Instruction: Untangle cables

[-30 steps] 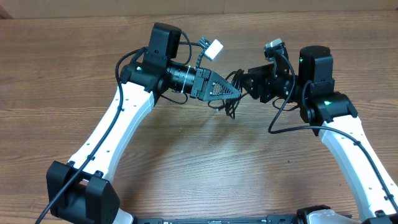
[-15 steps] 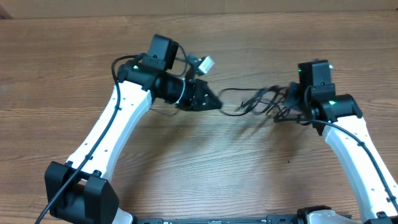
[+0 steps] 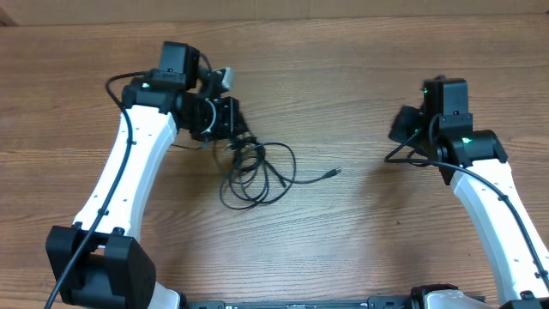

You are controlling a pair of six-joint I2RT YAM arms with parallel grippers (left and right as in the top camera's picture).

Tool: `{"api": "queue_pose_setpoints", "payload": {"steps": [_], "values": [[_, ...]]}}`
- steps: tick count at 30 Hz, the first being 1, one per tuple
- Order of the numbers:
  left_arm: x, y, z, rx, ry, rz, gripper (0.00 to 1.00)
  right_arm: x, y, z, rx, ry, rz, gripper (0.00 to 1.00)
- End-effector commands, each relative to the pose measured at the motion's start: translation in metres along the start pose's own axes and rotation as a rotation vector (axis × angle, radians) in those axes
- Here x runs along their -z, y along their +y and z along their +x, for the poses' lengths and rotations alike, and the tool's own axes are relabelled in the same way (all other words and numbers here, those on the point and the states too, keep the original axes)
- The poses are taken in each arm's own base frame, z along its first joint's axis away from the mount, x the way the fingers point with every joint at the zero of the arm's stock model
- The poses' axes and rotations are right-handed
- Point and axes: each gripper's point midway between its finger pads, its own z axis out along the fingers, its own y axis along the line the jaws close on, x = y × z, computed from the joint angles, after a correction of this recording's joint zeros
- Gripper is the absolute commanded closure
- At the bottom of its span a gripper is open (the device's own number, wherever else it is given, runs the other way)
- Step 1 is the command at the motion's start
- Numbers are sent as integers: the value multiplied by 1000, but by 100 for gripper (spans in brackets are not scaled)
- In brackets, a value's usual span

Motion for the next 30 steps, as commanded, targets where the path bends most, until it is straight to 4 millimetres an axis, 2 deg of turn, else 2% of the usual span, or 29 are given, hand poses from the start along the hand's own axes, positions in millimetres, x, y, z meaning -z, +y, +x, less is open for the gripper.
{"api": "queue_pose_setpoints", "payload": {"steps": [1, 3, 4, 5, 7, 10, 11, 12, 14, 15, 16, 18, 22, 26, 30], "values": [[13, -74, 10, -241, 9, 303, 96, 16, 59, 15, 157, 79, -340, 61], [18, -100, 20, -372, 17, 439, 96, 15, 55, 13, 156, 73, -315, 61], [19, -104, 22, -415, 13, 460, 96, 13, 52, 13, 155, 69, -294, 62], [16, -98, 20, -421, 6, 423, 96, 12, 47, 12, 153, 65, -266, 62], [11, -72, 9, -380, -16, 269, 96, 10, 40, 13, 150, 69, -229, 62], [12, -12, -13, -232, -70, -35, 96, 10, 35, 17, 145, 85, -205, 60], [16, 8, -19, -166, -96, -130, 83, 10, 35, 18, 145, 89, -204, 60], [20, 22, -24, -109, -118, -194, 63, 10, 35, 18, 144, 91, -205, 59], [27, 37, -28, -25, -148, -249, 28, 10, 35, 19, 144, 91, -205, 56], [27, 37, -29, -14, -150, -242, 15, 10, 35, 19, 144, 91, -205, 55], [26, 36, -28, -12, -146, -229, 11, 10, 35, 19, 144, 93, -208, 54], [22, 30, -25, -14, -126, -198, 9, 10, 36, 19, 144, 95, -209, 52], [5, 21, -11, -38, -62, -193, 21, 10, 34, 22, 142, 105, -205, 50], [-21, 25, 1, -61, 1, -237, 27, 10, 33, 25, 140, 116, -200, 50], [-54, 29, 11, -71, 76, -245, 39, 10, 32, 27, 138, 127, -197, 50]]}}
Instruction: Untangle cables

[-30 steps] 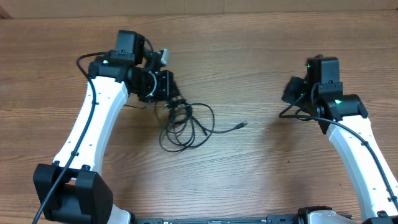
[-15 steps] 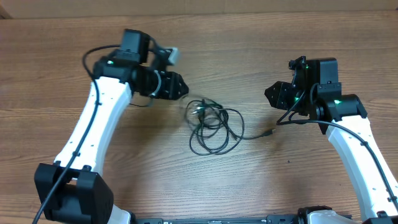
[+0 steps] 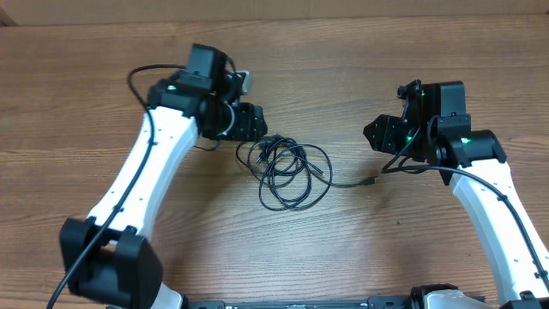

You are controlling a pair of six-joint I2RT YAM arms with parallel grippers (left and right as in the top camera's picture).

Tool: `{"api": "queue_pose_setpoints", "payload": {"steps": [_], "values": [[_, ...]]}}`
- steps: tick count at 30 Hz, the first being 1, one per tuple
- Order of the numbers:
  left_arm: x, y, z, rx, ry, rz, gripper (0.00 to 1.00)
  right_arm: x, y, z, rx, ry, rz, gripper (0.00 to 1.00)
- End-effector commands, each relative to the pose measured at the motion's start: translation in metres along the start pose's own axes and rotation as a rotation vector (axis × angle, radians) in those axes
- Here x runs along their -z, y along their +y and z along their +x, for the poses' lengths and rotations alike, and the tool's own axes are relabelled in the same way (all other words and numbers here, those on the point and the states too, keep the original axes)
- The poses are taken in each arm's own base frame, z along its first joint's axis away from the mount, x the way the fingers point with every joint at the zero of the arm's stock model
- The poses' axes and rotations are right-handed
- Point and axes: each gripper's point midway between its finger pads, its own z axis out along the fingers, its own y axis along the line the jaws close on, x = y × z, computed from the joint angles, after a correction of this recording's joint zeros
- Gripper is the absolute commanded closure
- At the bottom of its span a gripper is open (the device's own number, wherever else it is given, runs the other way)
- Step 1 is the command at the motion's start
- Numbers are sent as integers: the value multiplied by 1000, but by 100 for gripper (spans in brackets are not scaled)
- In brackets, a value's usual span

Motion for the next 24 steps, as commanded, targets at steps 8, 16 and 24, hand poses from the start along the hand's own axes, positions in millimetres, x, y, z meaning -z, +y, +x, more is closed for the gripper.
{"api": "queue_pose_setpoints", "payload": {"steps": [8, 16, 24], "values": [[-99, 28, 18, 10, 163, -102, 47, 6, 3, -1, 8, -2, -5, 49], [-129, 35, 16, 8, 172, -96, 56, 6, 2, 0, 7, 2, -4, 49], [-132, 34, 24, 6, 197, -100, 82, 6, 2, 0, 7, 2, -4, 49]]}}
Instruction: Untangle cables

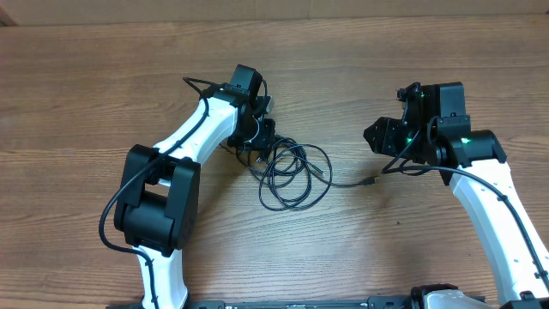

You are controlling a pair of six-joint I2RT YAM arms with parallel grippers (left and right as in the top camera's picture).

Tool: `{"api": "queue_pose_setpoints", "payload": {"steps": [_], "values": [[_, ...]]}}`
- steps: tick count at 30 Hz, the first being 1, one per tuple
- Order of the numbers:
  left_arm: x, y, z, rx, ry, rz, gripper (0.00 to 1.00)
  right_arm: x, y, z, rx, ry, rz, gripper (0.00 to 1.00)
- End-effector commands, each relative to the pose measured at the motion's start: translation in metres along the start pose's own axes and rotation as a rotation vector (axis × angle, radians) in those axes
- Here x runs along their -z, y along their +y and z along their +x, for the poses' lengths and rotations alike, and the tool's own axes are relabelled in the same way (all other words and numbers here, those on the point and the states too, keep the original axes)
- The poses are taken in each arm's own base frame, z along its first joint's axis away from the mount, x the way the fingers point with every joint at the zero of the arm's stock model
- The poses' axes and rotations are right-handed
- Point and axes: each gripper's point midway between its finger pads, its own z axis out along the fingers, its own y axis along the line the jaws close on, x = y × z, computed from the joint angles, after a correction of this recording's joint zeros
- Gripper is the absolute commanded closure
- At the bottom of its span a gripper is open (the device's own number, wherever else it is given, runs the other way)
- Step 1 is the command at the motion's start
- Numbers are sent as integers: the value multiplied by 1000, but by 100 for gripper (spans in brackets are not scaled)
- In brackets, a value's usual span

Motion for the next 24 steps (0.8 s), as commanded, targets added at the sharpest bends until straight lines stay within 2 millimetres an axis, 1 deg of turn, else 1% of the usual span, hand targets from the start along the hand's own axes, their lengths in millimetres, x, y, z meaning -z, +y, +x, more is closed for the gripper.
{"api": "queue_pose_setpoints", "payload": {"steps": [1, 4, 7, 10, 11, 12, 15, 17, 19, 21, 24], "values": [[-9, -1, 10, -10, 32, -19, 84, 6, 4, -5, 14, -19, -10, 49], [-15, 1, 20, -14, 56, -40, 90, 6, 4, -5, 14, -19, -10, 49], [-19, 1, 27, -17, 73, -43, 88, 6, 4, -5, 14, -19, -10, 49], [-19, 1, 28, -17, 77, -44, 88, 6, 4, -5, 14, -19, -10, 49], [-19, 0, 28, -17, 77, -43, 89, 6, 4, -5, 13, -17, -9, 49], [-19, 0, 28, -17, 77, -43, 96, 6, 4, -4, 13, -16, -9, 49], [-16, -4, 28, -17, 79, -26, 96, 6, 5, -4, 13, -14, -15, 49], [-11, -13, 26, -19, 78, 19, 96, 6, 5, -4, 13, -14, -17, 49], [0, -29, 21, -30, 72, 90, 96, 6, 8, -4, 14, -11, -32, 49], [17, -47, 14, -66, 55, 161, 96, 6, 12, -4, 17, -11, -59, 49], [51, -79, 4, -159, 15, 277, 96, 7, 23, -6, 25, -14, -118, 48]]}}
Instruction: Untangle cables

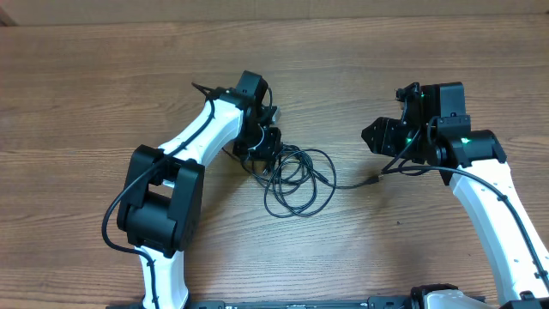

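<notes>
A thin black cable (pixel 298 178) lies coiled in several tangled loops at the middle of the wooden table. One loose end runs right to a small plug (pixel 371 181). My left gripper (pixel 268 146) sits at the coil's upper left edge, its fingers down among the loops; whether they are shut on the cable cannot be told from overhead. To the right my right gripper (pixel 374 136) hovers just above and right of the plug, its fingers apart and holding nothing.
The wooden table (pixel 86 103) spreads around the coil. The left arm reaches in from the lower left, the right arm from the lower right. Their bases stand at the front edge.
The coil has shifted slightly right and its loops have spread a little. My left gripper moved a little right and down with it. The right gripper barely changed.
The coil first lay left of centre with the left gripper at its upper left and the right gripper far right. Then coil and left gripper were further right, the plug near the right gripper, now open. The left arm then stretched in further, and the coil has edged right again.
</notes>
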You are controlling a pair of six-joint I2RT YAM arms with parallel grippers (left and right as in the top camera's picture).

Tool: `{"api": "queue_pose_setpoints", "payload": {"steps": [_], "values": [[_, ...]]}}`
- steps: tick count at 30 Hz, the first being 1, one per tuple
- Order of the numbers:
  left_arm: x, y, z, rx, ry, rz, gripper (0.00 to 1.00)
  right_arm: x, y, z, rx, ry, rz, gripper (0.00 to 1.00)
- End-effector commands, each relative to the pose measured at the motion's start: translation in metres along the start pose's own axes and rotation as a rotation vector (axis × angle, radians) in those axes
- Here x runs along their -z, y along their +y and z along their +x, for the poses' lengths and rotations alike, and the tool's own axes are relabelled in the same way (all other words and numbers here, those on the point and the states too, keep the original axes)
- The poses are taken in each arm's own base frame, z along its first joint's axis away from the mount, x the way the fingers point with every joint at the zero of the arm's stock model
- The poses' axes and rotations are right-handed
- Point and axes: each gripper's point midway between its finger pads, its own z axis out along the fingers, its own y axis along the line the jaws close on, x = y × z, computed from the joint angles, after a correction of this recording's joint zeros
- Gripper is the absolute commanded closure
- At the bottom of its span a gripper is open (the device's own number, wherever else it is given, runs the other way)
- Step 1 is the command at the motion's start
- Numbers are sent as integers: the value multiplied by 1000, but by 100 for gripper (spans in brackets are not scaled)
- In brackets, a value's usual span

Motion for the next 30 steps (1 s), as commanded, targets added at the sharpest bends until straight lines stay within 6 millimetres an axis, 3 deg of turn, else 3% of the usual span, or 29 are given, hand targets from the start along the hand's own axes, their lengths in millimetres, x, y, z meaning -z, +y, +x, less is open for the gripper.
{"api": "queue_pose_setpoints", "payload": {"steps": [1, 4, 6, 12, 19, 26, 30], "values": [[55, -66, -18, -191, -107, 198, 96, 6, 19, -7, 27, -19, -91, 48], [88, -94, -15, -300, -149, 266, 96, 8, 32, -6, 94, -16, -169, 48], [105, -104, -12, -335, -173, 277, 96, 10, 41, -5, 132, -15, -218, 42], [142, -133, 3, -440, -222, 388, 96, 16, 63, -8, 279, -45, -344, 28], [171, -155, 14, -507, -263, 516, 96, 19, 71, -4, 397, -56, -399, 25], [202, -192, 32, -614, -272, 791, 96, 24, 89, 6, 508, -54, -505, 24], [208, -195, 30, -636, -292, 822, 96, 18, 83, 9, 505, -35, -458, 19]]}}
